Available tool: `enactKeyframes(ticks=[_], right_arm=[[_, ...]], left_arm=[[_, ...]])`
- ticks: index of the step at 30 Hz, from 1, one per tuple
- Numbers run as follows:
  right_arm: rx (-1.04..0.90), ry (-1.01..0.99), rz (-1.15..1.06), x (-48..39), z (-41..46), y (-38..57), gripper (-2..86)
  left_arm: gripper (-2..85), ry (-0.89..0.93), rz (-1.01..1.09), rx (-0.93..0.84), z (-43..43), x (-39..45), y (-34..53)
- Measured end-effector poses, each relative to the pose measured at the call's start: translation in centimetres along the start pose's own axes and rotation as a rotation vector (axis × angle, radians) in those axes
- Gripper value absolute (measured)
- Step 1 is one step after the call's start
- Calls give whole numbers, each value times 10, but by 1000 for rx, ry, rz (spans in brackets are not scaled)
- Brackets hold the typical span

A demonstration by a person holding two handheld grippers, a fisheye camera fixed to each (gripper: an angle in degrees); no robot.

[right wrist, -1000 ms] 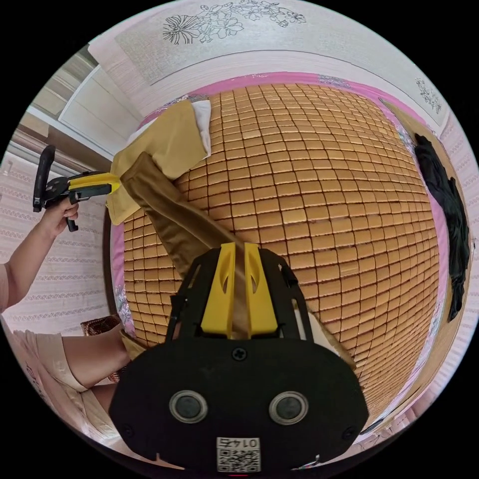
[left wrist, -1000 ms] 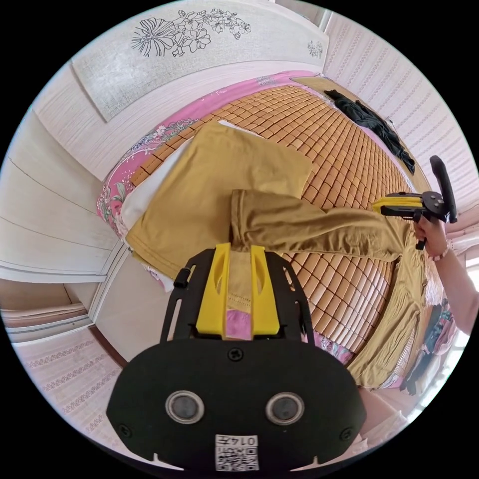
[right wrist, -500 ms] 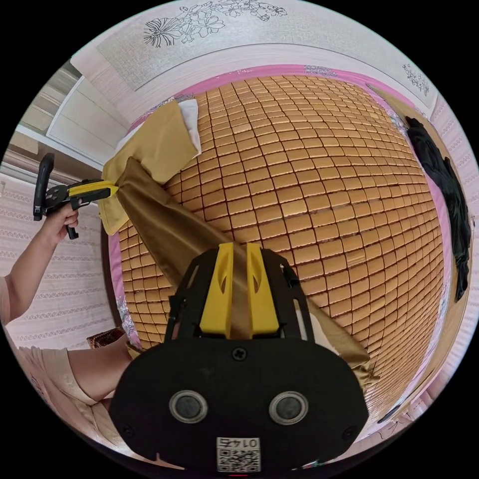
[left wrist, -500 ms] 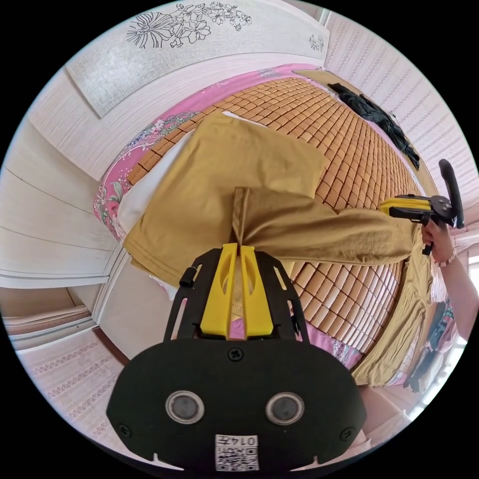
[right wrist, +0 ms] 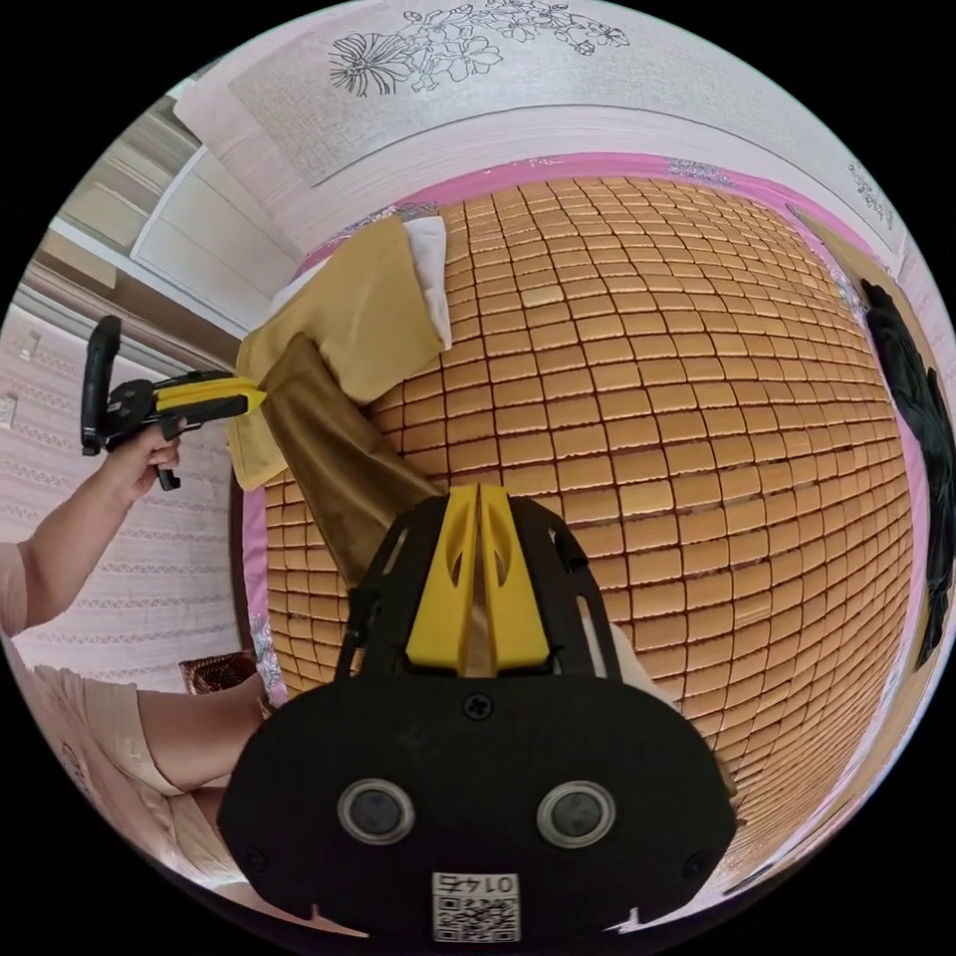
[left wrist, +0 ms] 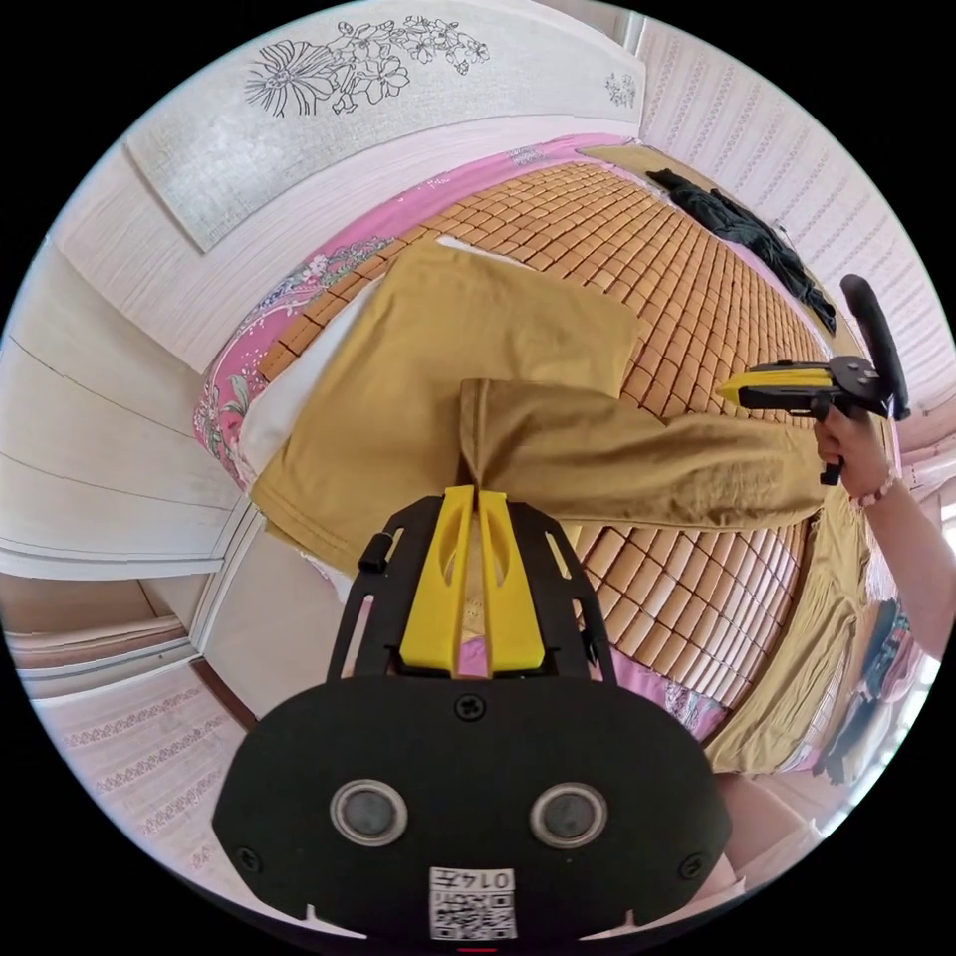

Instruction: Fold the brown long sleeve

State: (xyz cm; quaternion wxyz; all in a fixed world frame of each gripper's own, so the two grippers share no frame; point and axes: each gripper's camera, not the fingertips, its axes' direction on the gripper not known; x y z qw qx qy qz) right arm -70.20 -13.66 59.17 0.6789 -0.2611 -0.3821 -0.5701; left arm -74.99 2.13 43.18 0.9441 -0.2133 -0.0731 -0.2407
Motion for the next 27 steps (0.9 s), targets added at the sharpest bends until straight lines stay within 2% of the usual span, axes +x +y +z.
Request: enactKeyframes(ticks=[4, 5, 10, 14, 17, 20, 24, 27], right_arm=[[-138, 109, -91, -19, 30, 4, -6], [-111, 105, -106, -18, 26, 7, -6], [29, 8, 140, 16, 5, 28, -9], [83, -13, 83, 2, -11, 40, -7], [82, -115, 34, -12, -13, 43, -3], [120, -244, 33, -18, -18, 47, 22], [146, -389, 138, -11, -23, 64, 143], [71, -385, 118, -15, -13, 80, 163]], left_arm=[[-10, 20, -20, 30, 6, -3, 1], [-10, 22, -21, 30, 7, -3, 1], [-10, 35, -4, 33, 11, -6, 1], [-10, 33, -8, 60, 9, -6, 2], [-10, 80, -13, 153, -9, -1, 8], [-10, 141, 103, 273, -38, 28, 15], [-10, 175, 299, 276, -43, 89, 25], [-10, 148, 402, 263, -30, 128, 33]])
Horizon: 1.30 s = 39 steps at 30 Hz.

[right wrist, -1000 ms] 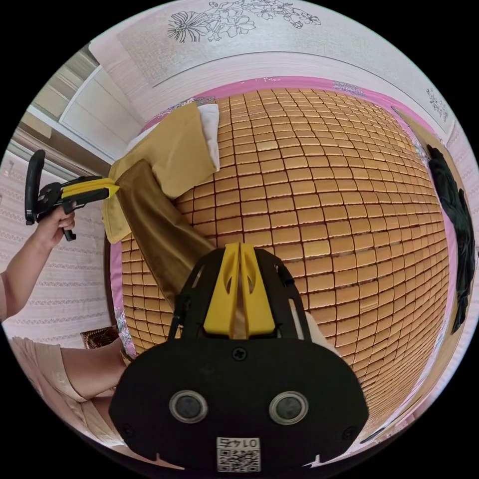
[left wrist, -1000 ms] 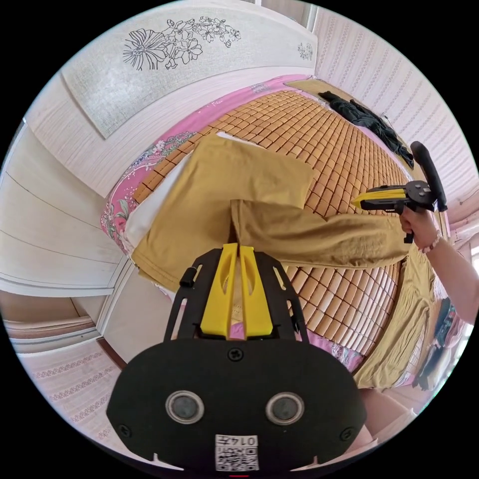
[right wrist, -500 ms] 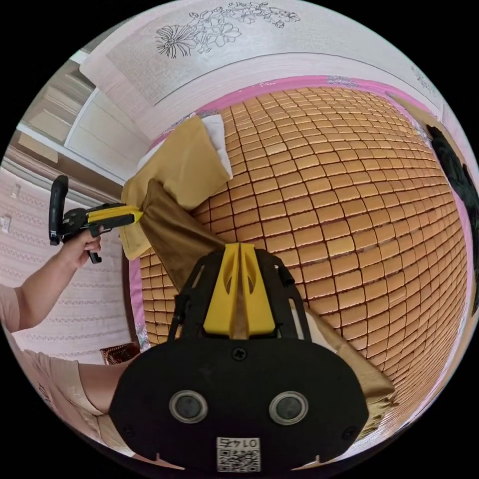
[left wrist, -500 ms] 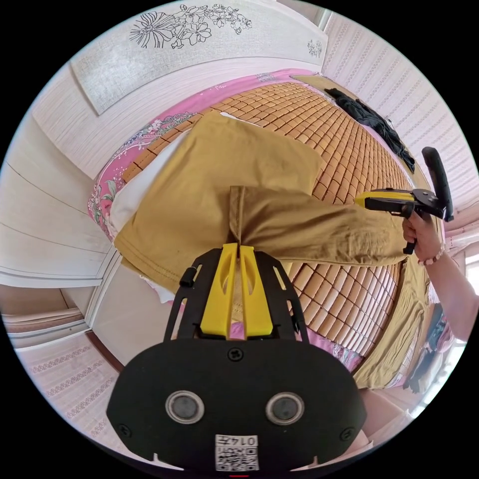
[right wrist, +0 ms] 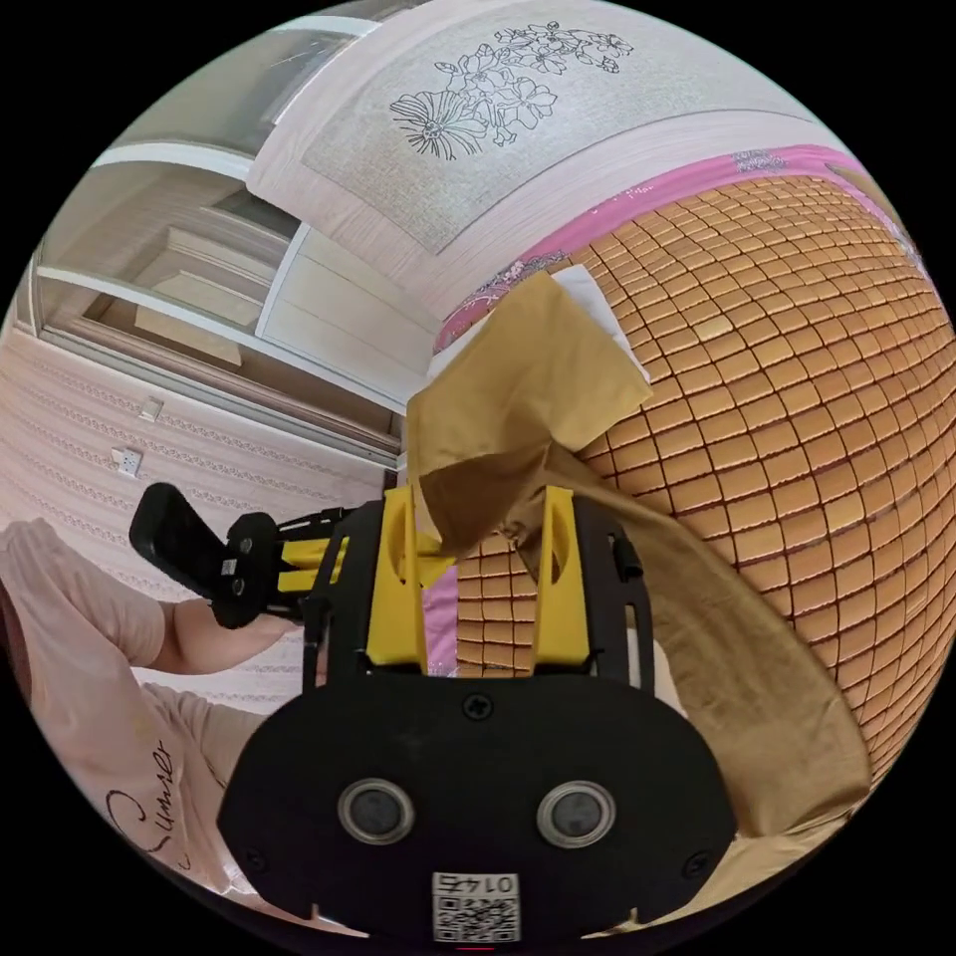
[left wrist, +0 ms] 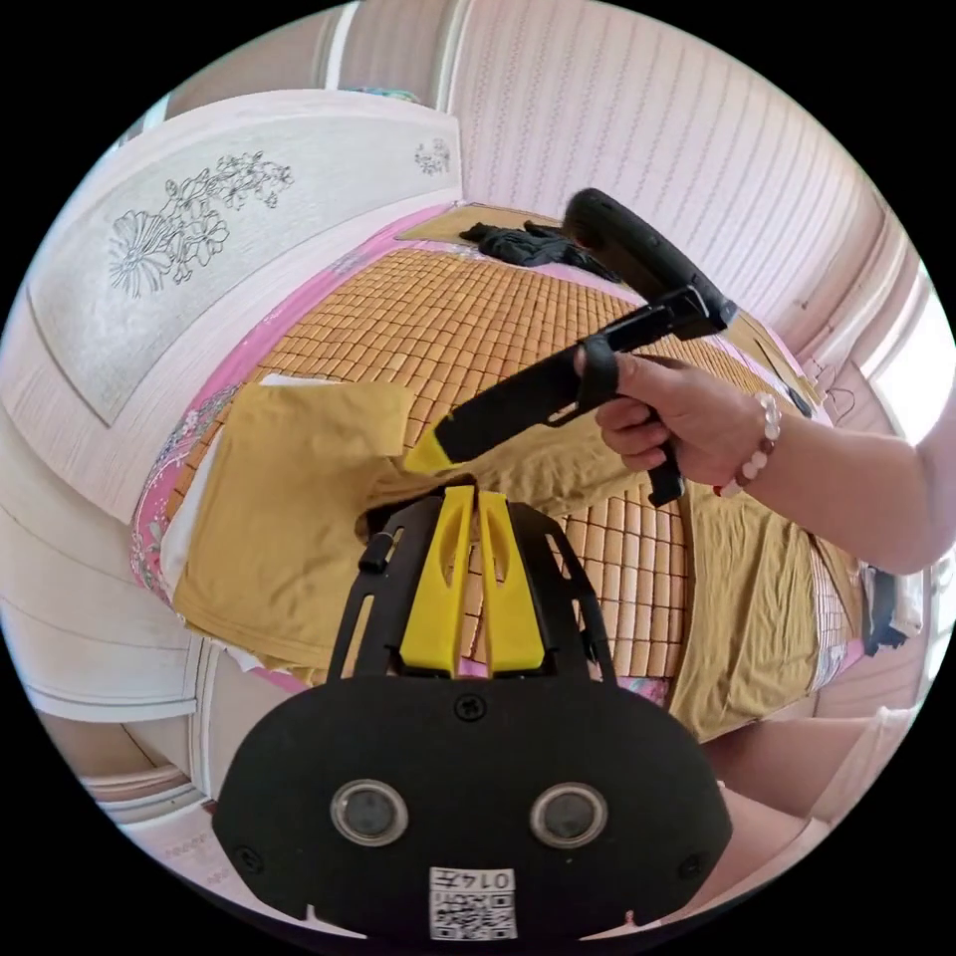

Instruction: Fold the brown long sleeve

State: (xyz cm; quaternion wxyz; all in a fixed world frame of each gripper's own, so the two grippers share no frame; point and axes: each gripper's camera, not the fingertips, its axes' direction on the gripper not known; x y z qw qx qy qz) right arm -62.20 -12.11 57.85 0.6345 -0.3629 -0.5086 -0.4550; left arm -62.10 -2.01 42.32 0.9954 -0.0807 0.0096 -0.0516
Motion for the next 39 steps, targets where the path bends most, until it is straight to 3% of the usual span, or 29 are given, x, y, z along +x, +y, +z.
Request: enactKeyframes(ticks=[5, 6, 9, 14, 18, 21, 28, 39], right_arm=[[-202, 179, -39, 16, 23, 31, 103], [-213, 175, 0, 27, 22, 41, 49], [-84, 61, 78, 49, -11, 82, 1], [235, -96, 230, 85, -95, 190, -5], [610, -361, 353, 105, -167, 331, -3], [786, -372, 410, 94, -208, 433, -1], [931, -264, 441, 33, -268, 592, 1], [1023, -290, 499, 3, -271, 714, 1]], left_arm=[[-10, 30, 62, -28, 23, 35, -1], [-10, 36, 73, -38, 27, 41, -1], [-10, 66, 120, -29, 28, 58, -4], [-10, 147, 256, 54, 13, 98, -13], [-10, 373, 355, 148, -11, 139, -35], [-10, 525, 478, 220, -31, 177, -51], [-10, 817, 709, 257, -50, 268, -59], [-10, 984, 850, 154, -48, 346, -61]])
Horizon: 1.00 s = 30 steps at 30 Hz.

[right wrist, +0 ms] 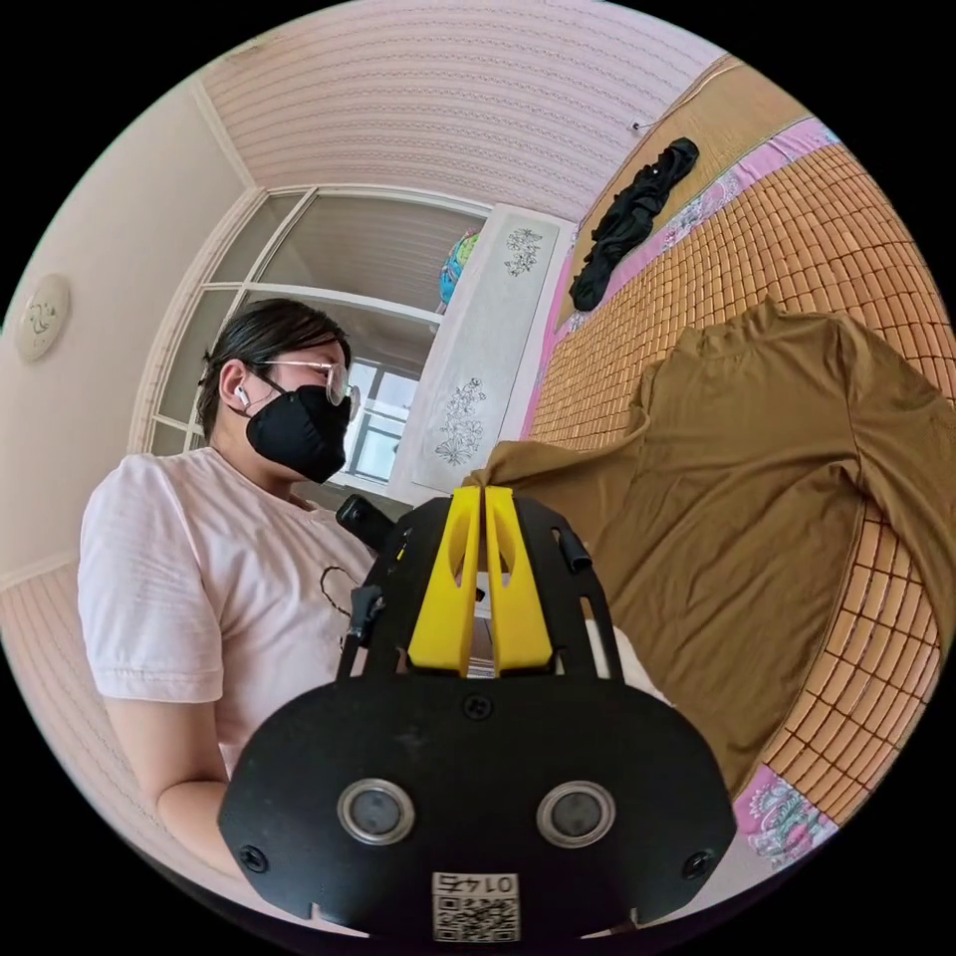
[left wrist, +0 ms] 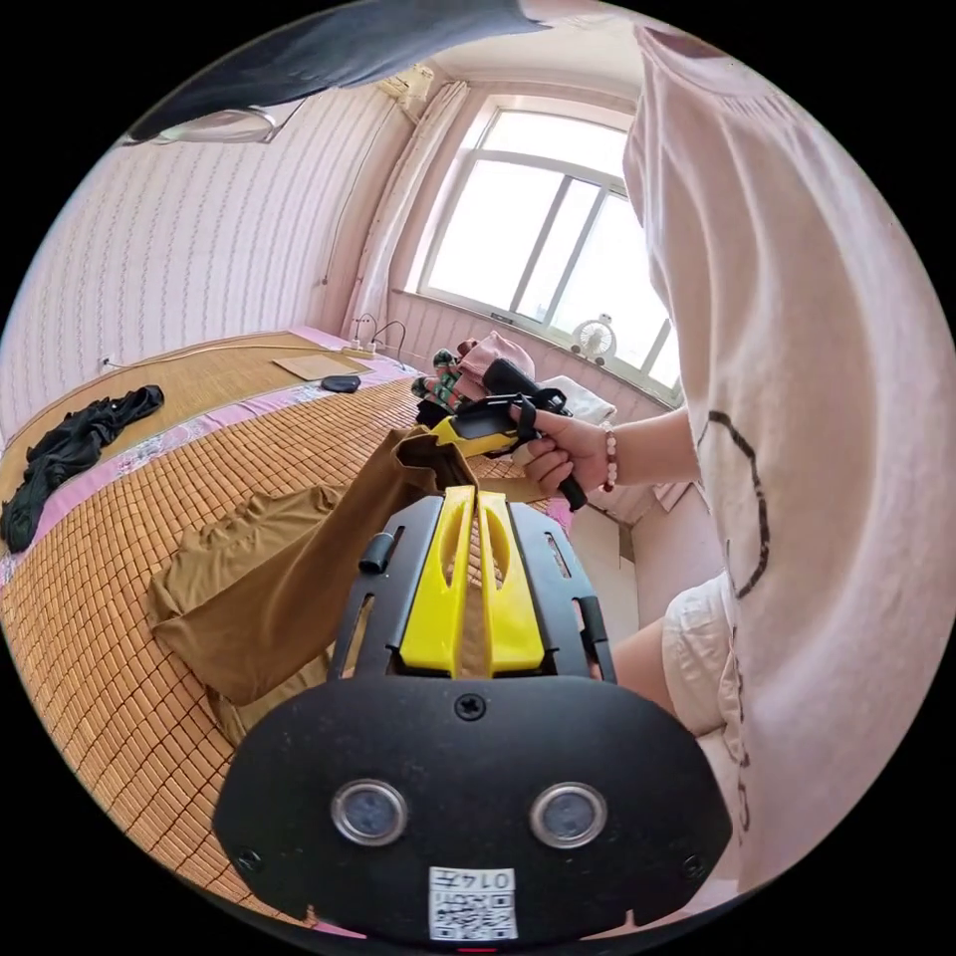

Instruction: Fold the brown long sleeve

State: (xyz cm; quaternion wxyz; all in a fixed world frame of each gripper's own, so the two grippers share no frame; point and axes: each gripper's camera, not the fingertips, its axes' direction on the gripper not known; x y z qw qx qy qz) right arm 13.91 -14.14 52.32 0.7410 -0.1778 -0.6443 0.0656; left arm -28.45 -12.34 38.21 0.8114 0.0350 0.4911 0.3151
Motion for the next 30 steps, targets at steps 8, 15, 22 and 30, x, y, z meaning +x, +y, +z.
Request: enactKeyframes(ticks=[8, 15, 22, 30], right_arm=[[-74, 178, 223, 40, -40, 67, 1], [-258, 491, 572, 120, -41, 144, 0], [-370, 712, 507, 112, -26, 113, -2], [-348, 715, -161, 100, 111, -85, 36]], left_arm=[[-10, 188, -25, -207, 89, 3, 2], [-7, 169, -149, -479, 160, -21, 65], [2, -135, -261, -580, 128, -90, 94], [42, -600, -424, -445, 102, -194, 94]])
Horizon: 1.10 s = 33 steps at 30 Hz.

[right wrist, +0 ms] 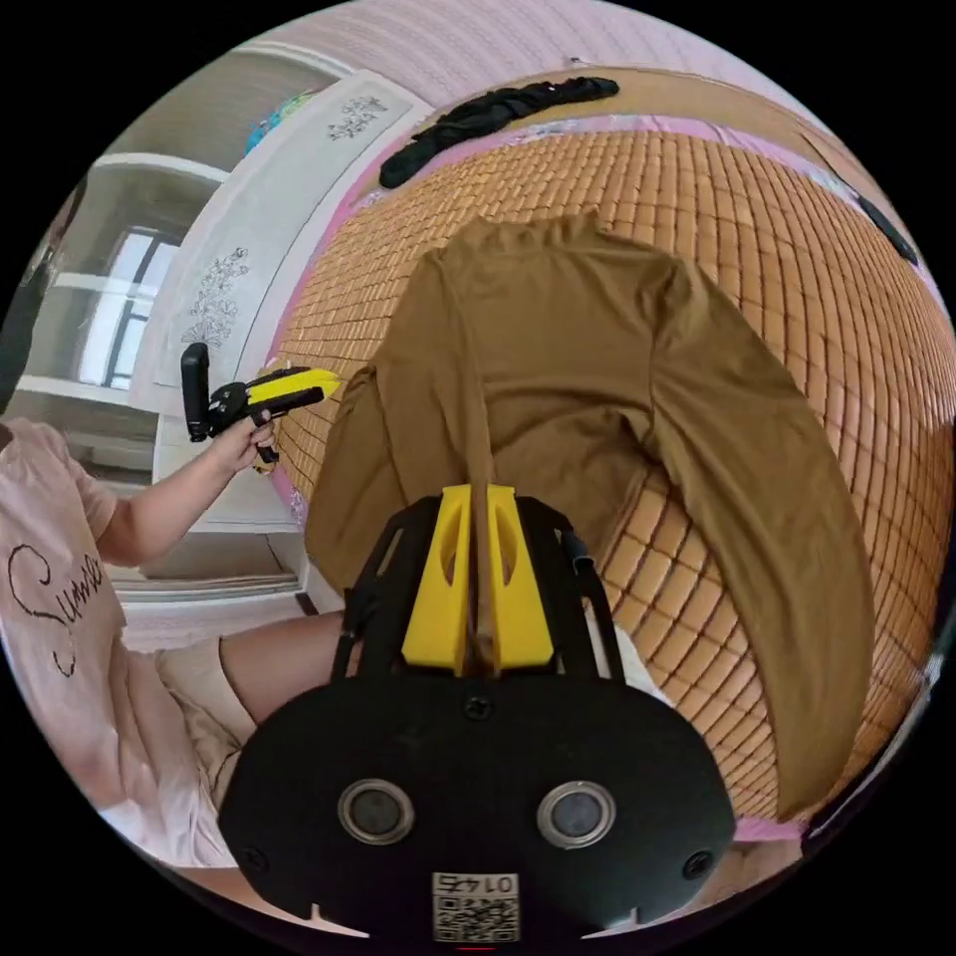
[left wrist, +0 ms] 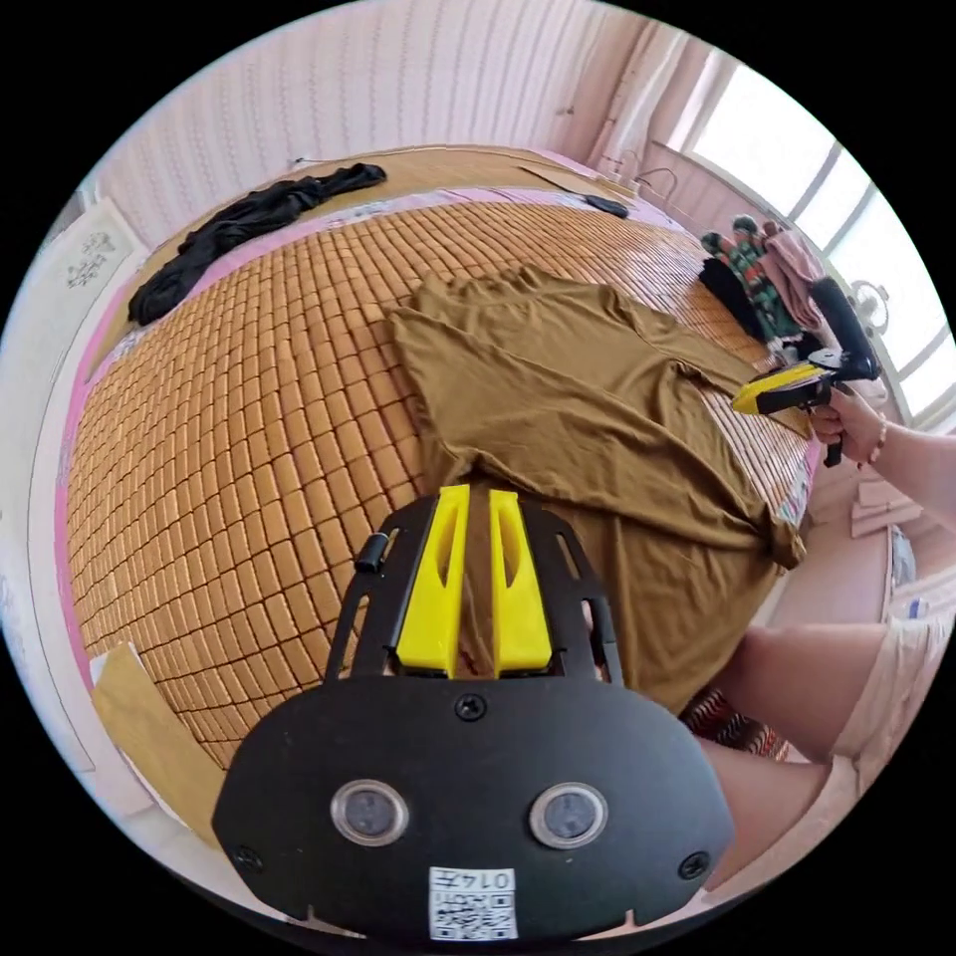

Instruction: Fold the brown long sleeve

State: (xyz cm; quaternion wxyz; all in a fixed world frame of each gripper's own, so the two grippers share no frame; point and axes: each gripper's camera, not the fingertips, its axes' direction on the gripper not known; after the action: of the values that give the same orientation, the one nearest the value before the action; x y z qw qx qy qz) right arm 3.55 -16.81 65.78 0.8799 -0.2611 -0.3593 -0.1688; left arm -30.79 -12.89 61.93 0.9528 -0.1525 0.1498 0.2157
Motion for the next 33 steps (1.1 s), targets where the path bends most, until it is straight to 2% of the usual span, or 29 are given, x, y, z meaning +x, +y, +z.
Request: enactKeyframes(ticks=[5, 8, 10, 12, 13, 17, 19, 23, 26, 30, 32, 33], right_arm=[[6, -94, -170, -25, 69, -139, 104], [-41, 54, -172, -29, 104, -188, 109], [-138, 30, -176, -29, 127, -207, 62], [-147, -10, -209, -34, 129, -212, 16], [-145, -5, -231, -40, 125, -215, 7], [-108, -46, -274, -50, 115, -230, -3], [-168, -29, -252, -48, 135, -238, -6], [-156, -47, -201, -34, 138, -233, -5], [-73, -21, -152, -23, 97, -210, 1], [50, 45, -81, -11, 25, -107, 5], [-38, 50, -29, -11, 20, -49, 8], [-141, 52, 13, -13, 21, -9, 12]], left_arm=[[64, -8, 47, -57, 28, -3, -19], [71, 30, 79, -62, 38, -2, -22], [61, 44, 76, -85, 48, -3, -22], [34, 50, 79, -116, 56, -3, -19], [4, 61, 75, -83, 52, -4, -17], [-7, 37, -35, -49, 46, -23, -2], [-7, 78, -109, -51, 53, -35, 3], [10, 92, -142, -71, 61, -43, -2], [45, 56, -166, -63, 54, -47, -2], [43, 35, -117, -33, 24, -26, 5], [44, 101, -72, -38, 15, -1, 11], [44, 164, -46, -53, 13, 21, 17]])
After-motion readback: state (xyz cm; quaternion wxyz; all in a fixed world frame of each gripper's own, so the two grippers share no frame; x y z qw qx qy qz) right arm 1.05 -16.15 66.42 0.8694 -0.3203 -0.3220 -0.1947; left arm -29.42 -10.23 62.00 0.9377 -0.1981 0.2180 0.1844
